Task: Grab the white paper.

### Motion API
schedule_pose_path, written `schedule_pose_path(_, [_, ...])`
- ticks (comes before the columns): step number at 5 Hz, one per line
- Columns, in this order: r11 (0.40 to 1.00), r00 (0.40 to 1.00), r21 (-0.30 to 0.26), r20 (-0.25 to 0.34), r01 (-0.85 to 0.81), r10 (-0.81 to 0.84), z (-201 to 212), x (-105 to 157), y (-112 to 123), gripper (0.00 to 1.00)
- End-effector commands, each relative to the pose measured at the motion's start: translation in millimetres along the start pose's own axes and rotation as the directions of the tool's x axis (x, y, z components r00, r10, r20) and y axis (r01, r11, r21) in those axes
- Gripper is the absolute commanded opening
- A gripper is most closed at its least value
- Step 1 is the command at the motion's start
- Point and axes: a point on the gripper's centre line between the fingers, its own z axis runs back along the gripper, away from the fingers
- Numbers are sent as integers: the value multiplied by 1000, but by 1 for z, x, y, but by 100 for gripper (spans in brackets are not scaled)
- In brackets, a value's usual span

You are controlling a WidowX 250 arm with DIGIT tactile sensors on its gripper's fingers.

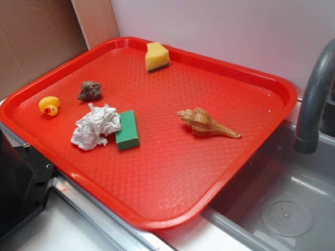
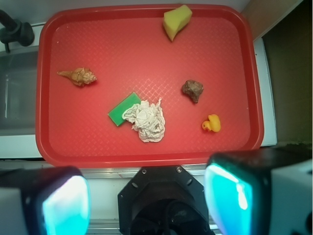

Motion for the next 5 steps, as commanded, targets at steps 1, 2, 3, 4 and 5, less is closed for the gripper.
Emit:
schedule_pose_path(1, [1000, 1000, 0, 0, 0, 0, 0, 0, 0, 100])
schedule_pose_path(2, [969, 972, -74, -9, 236, -237, -54, 33, 12, 100])
schedule_pose_path(3, [921, 930, -125, 47, 369, -366, -103, 34, 14, 100])
schedule_pose_path(4, [903, 910, -109, 43, 415, -413, -139, 30, 17, 100])
schedule_pose_path(5, [885, 888, -77, 37, 459, -457, -158, 29, 10, 100])
